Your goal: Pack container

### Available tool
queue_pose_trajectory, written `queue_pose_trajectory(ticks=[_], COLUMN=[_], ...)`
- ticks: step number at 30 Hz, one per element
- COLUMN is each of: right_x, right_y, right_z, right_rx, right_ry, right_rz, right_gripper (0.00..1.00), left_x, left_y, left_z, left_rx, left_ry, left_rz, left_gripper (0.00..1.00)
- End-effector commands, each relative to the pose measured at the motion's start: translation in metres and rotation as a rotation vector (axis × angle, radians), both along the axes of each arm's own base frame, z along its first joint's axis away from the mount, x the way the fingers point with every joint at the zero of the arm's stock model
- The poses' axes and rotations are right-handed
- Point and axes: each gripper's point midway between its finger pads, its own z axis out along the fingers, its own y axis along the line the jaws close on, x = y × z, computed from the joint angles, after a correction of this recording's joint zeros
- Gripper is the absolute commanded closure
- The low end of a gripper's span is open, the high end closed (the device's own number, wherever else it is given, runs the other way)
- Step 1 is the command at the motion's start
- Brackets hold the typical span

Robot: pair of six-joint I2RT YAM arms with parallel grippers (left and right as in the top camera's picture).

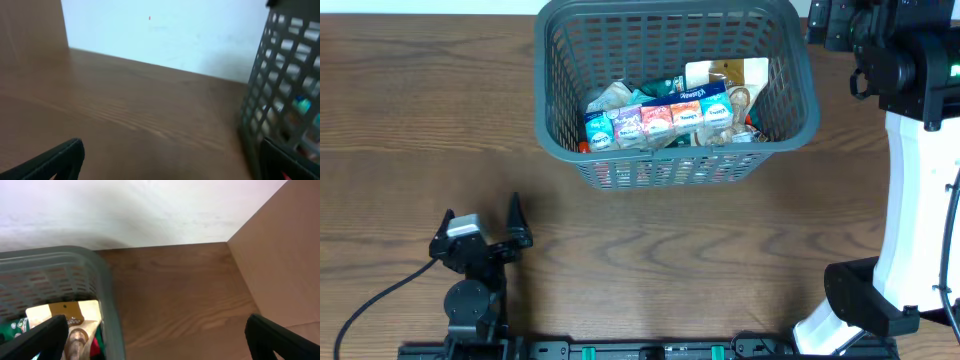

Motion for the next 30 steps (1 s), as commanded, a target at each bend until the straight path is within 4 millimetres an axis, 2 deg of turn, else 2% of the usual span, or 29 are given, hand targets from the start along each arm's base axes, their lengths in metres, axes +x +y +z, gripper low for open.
queue_pose_trajectory(ticks=[1,30], right_x=[-0.0069,-0.0069], right_y=[-0.006,-0.006], right_z=[0.0103,0.0103], right_rx=[-0.01,-0.01], right_ry=[-0.025,-0.025], right_rz=[-0.015,-0.016], right_gripper=[0.01,0.01], left_x=[-0.0004,-0.0003], left_y=[0.0044,0.0044], left_z=[-0.0169,-0.0172], left_rx=[0.214,0.231], left_ry=[0.081,0.086], left_rz=[0.0,-0.002], left_gripper=[0.01,0.01])
